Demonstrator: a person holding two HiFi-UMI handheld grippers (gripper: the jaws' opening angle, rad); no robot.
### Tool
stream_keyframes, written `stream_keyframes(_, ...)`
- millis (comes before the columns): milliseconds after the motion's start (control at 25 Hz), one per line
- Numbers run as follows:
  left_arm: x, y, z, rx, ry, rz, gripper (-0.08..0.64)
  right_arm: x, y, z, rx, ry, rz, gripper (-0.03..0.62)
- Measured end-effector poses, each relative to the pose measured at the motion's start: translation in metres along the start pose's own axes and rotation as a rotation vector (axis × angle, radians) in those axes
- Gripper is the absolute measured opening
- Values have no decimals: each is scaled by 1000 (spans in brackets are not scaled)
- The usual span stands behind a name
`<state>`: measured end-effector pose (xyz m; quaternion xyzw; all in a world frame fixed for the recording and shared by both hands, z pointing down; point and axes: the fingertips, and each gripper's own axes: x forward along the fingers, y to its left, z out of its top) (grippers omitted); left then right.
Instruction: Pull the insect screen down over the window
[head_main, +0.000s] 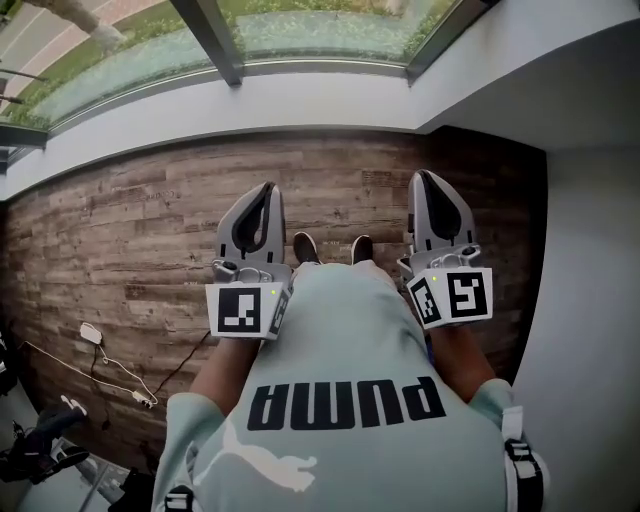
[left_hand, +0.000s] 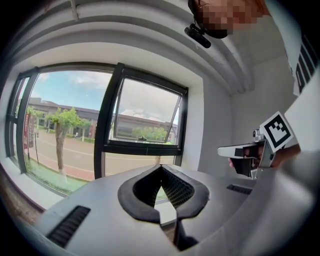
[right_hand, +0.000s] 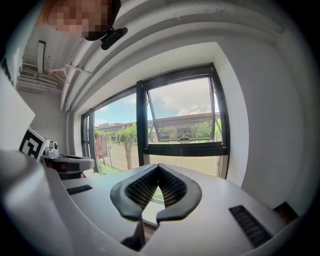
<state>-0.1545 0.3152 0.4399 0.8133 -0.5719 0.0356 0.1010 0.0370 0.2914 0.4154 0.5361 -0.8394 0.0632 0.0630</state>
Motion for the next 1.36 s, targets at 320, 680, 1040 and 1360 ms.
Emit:
stream_keyframes(320, -2, -56, -20, 28, 41, -69, 12, -50, -11, -25, 32, 15, -60, 6)
stream_keyframes(680, 10, -102, -10, 34, 13, -84, 12, -73, -42, -22, 12, -2, -62, 5)
stream_keyframes(1040, 20, -120, -4, 40, 2, -103, 12, -78, -58, -25, -2, 7, -74, 5)
stream_keyframes(1360, 26, -111, -2, 46, 3, -108, 12, -69, -55, -26, -3, 10, -75, 5)
